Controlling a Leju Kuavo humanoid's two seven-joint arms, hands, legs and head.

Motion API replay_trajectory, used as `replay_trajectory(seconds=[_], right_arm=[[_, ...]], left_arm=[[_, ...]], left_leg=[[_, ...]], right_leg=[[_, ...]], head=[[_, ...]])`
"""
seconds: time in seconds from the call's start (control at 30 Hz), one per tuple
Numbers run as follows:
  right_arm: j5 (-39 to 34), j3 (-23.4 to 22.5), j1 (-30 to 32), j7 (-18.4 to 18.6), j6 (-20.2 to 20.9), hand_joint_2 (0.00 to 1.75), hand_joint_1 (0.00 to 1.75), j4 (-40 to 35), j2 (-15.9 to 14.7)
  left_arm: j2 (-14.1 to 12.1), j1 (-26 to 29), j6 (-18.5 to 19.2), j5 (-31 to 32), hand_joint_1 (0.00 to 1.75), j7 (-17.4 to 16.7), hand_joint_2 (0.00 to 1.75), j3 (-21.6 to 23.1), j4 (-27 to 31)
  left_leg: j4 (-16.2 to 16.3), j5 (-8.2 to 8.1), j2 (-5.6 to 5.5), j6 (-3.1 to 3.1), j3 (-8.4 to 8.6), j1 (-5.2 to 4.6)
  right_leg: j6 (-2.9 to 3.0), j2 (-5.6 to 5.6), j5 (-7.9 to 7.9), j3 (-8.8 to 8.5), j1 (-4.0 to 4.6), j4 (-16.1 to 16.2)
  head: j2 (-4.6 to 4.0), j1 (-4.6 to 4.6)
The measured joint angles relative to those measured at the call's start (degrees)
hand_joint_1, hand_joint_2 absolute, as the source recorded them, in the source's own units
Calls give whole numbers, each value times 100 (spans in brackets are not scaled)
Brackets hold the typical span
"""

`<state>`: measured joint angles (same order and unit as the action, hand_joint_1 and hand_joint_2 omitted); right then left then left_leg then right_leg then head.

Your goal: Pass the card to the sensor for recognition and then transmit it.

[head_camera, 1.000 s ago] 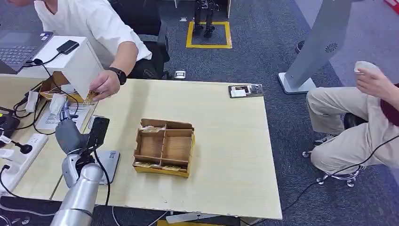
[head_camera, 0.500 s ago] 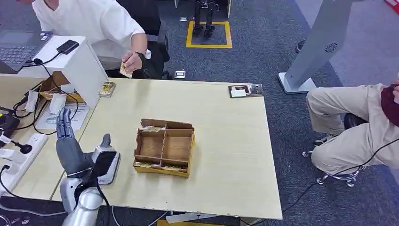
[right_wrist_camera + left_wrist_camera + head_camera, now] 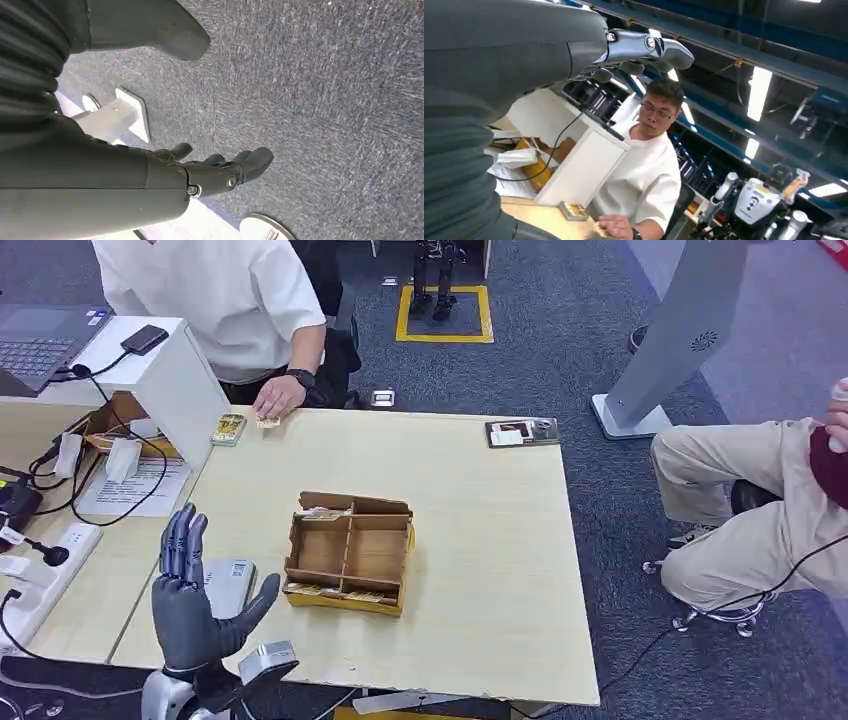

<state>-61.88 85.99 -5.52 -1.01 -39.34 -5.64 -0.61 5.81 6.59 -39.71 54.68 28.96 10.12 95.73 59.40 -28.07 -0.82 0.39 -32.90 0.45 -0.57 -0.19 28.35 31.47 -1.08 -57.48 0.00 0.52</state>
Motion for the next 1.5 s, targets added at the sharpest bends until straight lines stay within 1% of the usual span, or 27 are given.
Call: replay_trajectory(seconds=[0.17, 0.27, 0.37, 0.43, 0.47, 0.5, 0.57, 0.63, 0.7, 0.8, 1.17, 1.27, 1.4, 1.5], right_arm=[[11, 0, -1, 2, 9, 175, 0, -2, -4], [26, 0, -4, 2, 17, 175, 0, 0, -11], [50, 2, -5, 4, 37, 175, 0, -2, -15], [68, 18, -8, 4, 81, 175, 0, -2, -22], [68, 28, -13, 4, 94, 175, 0, -2, -26], [68, 44, -16, 7, 98, 175, 0, -2, -33], [83, 55, -19, 7, 118, 175, 0, -2, -37], [105, 68, -21, 4, 136, 175, 0, -2, -39], [103, 96, -24, 0, 135, 175, 0, -2, -39], [103, 127, -24, 0, 125, 175, 0, -2, -37], [103, 157, -31, -4, 135, 175, 0, -2, -39], [109, 160, -33, -24, 133, 175, 0, -2, -37], [109, 175, -37, -15, 92, 175, 0, -2, -37], [111, 190, -36, 26, 92, 175, 0, -2, -37]], left_arm=[[88, 3, 0, 681, 0, -173, 175, 57, 0], [105, -38, 0, 1649, 0, -430, 175, 61, -11], [107, -85, 0, 2117, 0, -608, 175, 66, -31], [49, -179, 0, 2788, 0, -1172, 175, 113, -128], [13, -242, 0, 2877, 0, -1358, 175, 175, -195], [-45, -311, 0, 2877, 0, -1551, 175, 275, -294], [-155, -443, 0, 2892, 0, -1802, 175, 463, -465], [-216, -568, 0, 2916, 0, -1924, 175, 590, -632], [-268, -658, 2, 2919, 0, -2011, 175, 690, -808], [-328, -729, 2, 2919, 0, -2020, 175, 765, -949], [-411, -830, 2, 2921, 0, -2042, 175, 874, -1198], [-426, -888, 20, 2954, 0, -2177, 175, 879, -1255], [-450, -991, 48, 2956, 0, -2452, 175, 881, -1342], [-459, -1054, 74, 3199, 0, -2741, 175, 879, -1421]], left_leg=[[0, 0, 0, 0, 1, 0], [0, 0, 0, 0, 0, 0], [0, 0, 1, 0, 1, 0], [0, 0, 0, 0, 0, 0], [0, 0, 0, 0, 1, 0], [0, 0, 0, 0, 0, 0], [0, 1, 0, 0, 0, 0], [0, 1, 0, 0, 0, 0], [0, 1, 0, 0, 0, 0], [0, 1, 0, 0, 0, 0], [0, 0, 0, 0, -1, 0], [0, 1, 0, 0, -1, 0], [0, 1, 0, 0, -1, 0], [0, 1, 0, 0, -1, 0]], right_leg=[[0, 1, 0, 0, 0, 0], [0, 0, 0, 0, 0, 0], [0, 2, 0, 1, 0, 0], [0, 0, 0, 2, 0, 0], [0, 0, 0, 2, 0, 0], [0, 0, 0, 2, 0, 0], [0, 0, -1, 1, 0, 0], [0, 0, -1, 0, 0, 0], [0, 1, -1, 0, 0, 0], [0, 1, -1, 1, 0, 0], [0, 1, -1, 2, 0, 0], [0, 0, -1, 2, 0, 0], [0, 1, -1, 1, 0, 0], [0, 1, -1, 2, 0, 0]], head=[[2, 0], [2, 2], [2, 0], [0, 2], [0, 0], [2, 2], [0, 0], [2, 0], [2, 0], [0, 0], [0, 0], [2, 0], [2, 0], [0, 2]])
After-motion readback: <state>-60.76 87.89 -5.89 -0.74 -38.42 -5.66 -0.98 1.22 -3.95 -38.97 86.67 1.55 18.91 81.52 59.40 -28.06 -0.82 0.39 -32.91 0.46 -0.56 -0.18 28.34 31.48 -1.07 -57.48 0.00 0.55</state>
